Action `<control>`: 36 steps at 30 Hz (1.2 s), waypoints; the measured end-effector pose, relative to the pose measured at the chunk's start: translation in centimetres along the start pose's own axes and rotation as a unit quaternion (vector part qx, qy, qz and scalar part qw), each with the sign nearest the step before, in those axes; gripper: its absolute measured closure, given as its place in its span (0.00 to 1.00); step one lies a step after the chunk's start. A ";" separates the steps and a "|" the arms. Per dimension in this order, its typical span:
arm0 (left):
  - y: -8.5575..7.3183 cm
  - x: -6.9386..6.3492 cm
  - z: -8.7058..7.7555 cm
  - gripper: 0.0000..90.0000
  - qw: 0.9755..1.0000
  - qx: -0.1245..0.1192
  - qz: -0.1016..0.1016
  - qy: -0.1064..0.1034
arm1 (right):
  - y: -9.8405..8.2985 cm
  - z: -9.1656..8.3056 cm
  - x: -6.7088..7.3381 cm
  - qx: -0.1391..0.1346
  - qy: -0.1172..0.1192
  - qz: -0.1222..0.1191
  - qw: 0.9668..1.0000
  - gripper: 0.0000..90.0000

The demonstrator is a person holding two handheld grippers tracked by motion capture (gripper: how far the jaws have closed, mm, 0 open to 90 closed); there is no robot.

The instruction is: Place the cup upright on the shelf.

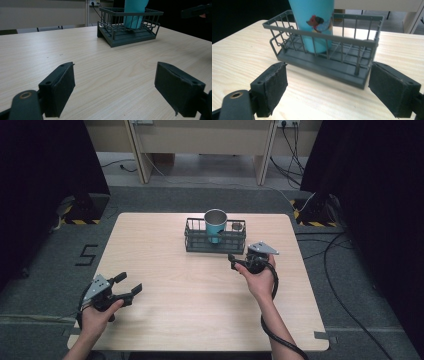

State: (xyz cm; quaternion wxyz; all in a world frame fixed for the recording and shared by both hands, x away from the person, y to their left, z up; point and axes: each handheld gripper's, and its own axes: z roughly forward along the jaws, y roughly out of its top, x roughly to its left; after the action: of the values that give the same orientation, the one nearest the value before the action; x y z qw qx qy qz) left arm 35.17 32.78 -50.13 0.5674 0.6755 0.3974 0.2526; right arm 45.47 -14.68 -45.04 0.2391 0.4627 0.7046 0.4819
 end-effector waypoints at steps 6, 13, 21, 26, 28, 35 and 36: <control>0.0 0.0 0.0 0.18 1.000 0.003 0.003 -0.001 | -1.2 -1.5 -0.7 0.002 -0.007 0.004 1.000 0.18; 0.0 -0.1 0.1 0.18 1.000 0.002 0.002 0.000 | -2.5 -3.0 -1.4 0.002 -0.015 0.010 1.000 0.18; 0.0 -0.1 0.1 0.18 1.000 0.002 0.003 0.001 | -3.9 -4.6 -1.9 -0.003 -0.019 0.012 1.000 0.19; 0.0 -0.2 0.1 0.18 1.000 0.001 0.004 0.001 | -4.5 -5.5 -2.2 -0.007 -0.024 0.018 1.000 0.19; 0.0 -0.2 0.1 0.18 1.000 0.001 0.003 0.001 | -4.7 -5.8 -2.3 -0.009 -0.026 0.020 0.999 0.19; 0.0 -0.2 0.1 0.18 1.000 0.001 0.003 0.001 | -6.2 -6.9 -2.7 -0.009 -0.034 0.028 0.999 0.20; 0.0 -0.2 0.1 0.18 1.000 0.001 0.003 0.001 | -6.3 -7.0 -2.7 -0.008 -0.035 0.032 0.999 0.20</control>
State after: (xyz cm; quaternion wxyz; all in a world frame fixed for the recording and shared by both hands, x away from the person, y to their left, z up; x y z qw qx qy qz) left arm 35.12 32.59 -50.17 0.5654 0.6771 0.3964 0.2543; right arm 38.57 -20.97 -48.11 0.2517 0.4993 0.6772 0.4784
